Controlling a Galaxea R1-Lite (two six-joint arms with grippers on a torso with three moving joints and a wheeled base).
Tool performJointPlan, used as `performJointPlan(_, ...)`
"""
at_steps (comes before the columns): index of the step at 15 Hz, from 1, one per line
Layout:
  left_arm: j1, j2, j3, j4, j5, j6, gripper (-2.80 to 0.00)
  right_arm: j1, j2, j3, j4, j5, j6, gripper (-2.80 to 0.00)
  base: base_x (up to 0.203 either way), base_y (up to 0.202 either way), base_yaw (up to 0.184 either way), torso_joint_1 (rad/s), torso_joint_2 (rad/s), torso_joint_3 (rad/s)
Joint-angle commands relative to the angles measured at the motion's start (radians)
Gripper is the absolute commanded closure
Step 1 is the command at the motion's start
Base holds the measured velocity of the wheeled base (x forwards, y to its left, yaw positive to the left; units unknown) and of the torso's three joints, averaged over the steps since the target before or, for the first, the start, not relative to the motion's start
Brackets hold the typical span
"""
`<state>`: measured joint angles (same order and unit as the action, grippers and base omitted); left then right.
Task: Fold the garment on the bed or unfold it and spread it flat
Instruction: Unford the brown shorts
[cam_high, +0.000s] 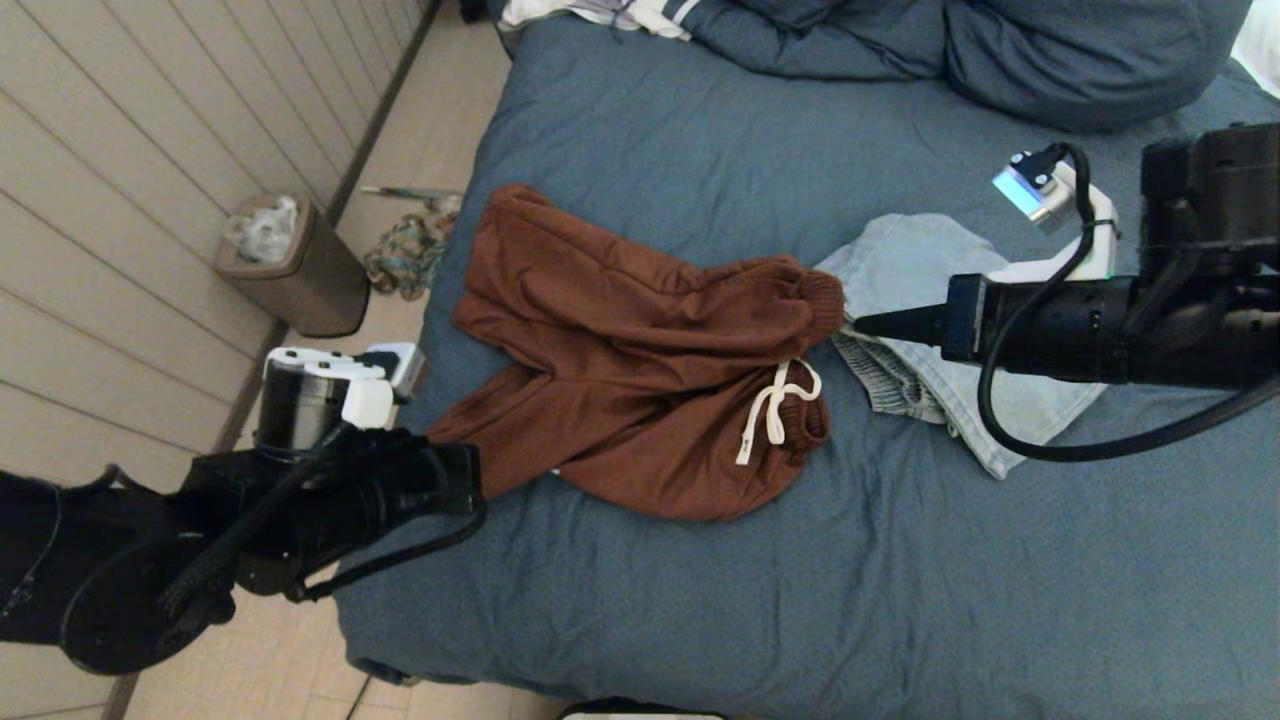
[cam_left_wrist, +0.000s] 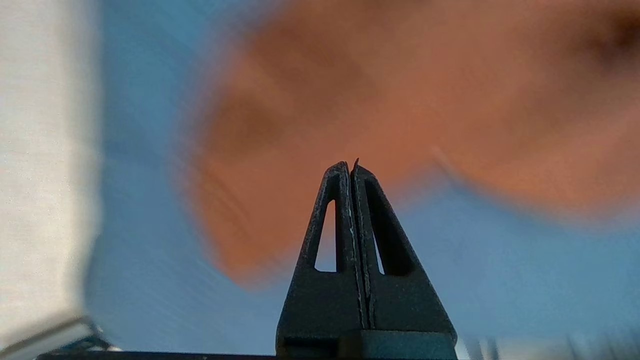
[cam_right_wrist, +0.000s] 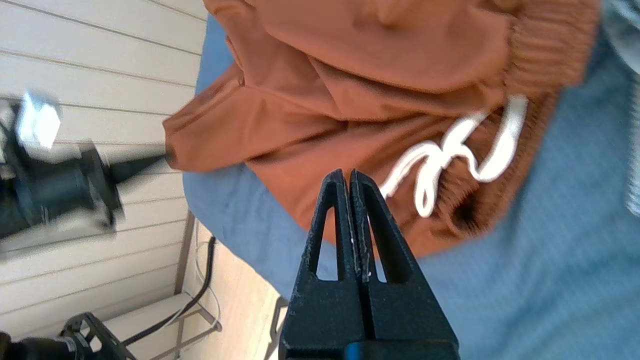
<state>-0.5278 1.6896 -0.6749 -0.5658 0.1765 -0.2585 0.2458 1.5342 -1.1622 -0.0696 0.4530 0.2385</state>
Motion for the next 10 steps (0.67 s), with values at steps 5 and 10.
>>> performJointPlan(5, -0.148, 0.189, 0.012, -0.028, -0.026, -0.003, 0.00, 0.009, 0.158, -0.100, 0.003, 0.003, 0.001, 0.00, 0.000, 0.000, 0.000, 0.000, 0.00, 0.000)
performJointPlan(10, -0.150, 0.379, -0.052, -0.163, -0.007, 0.066, 0.00, 0.004, 0.202, -0.123, 0.001, 0.003, 0.001, 0.00, 0.000, 0.000, 0.000, 0.000, 0.00, 0.000)
